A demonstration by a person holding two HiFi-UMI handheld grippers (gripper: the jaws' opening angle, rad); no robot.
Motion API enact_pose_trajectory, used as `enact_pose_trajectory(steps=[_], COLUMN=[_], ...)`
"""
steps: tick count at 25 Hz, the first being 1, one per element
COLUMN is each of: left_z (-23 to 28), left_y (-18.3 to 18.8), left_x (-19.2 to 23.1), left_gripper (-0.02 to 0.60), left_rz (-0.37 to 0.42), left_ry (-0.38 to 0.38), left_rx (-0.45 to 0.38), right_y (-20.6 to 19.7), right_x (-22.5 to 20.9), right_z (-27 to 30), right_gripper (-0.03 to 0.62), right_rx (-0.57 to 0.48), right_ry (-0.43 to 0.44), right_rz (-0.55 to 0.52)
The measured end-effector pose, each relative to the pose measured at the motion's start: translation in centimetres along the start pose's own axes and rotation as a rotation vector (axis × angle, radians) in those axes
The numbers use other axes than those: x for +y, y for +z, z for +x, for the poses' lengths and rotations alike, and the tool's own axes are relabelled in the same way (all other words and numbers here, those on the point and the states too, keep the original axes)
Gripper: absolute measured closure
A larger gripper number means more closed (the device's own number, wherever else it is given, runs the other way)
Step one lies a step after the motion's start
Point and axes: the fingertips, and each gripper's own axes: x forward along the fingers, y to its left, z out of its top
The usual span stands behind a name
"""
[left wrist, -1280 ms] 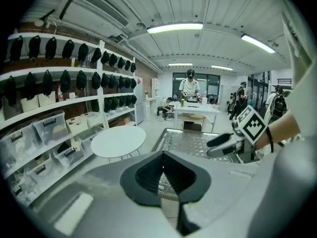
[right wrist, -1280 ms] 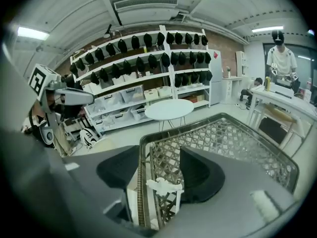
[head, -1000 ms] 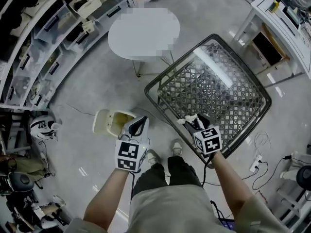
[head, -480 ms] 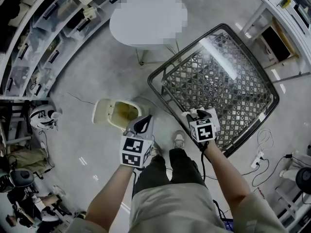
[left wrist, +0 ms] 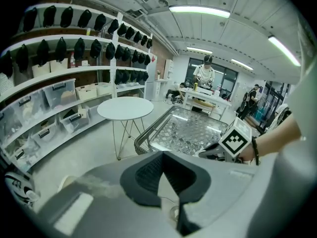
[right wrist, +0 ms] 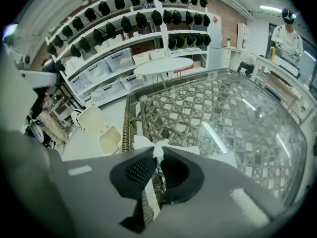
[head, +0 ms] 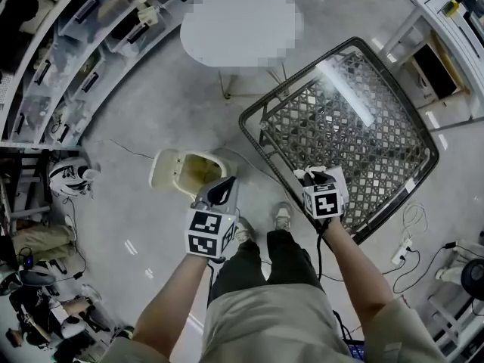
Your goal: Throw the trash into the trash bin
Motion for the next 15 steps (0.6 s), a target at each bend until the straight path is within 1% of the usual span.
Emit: enact_pose_trajectory(steps=[3,6,11,15], left_z=[-1.1,-2.4,-6.1,-9.6], left_y=[0.6,2.0,5.3,8.8], left_x=[0.9,2.0,3.9,4.8], left_gripper=[0.58,0.579,0.579,0.58], left_rz=[-0.03,-0.034,-0.015,0.024], left_ry=[0.019,0.038,0.076,0.109], left_rx=[-0.022,-0.058,-0.137,-0.206], right_y=[2.1,5.3,10.5,14.6], right_x=[0.9,1.9,2.9,3.8], right_z=[-2.1,-4.9,-10.6,-16.1], right_gripper=[0.566,0.566,0.566,0.566], right_rx=[-0.047,-0.119,-0.256,-0.361], right_ry=[0.002,0.017,0.02,0.009], right_rz=[-0.053,-0.068,-0.061,-0.095])
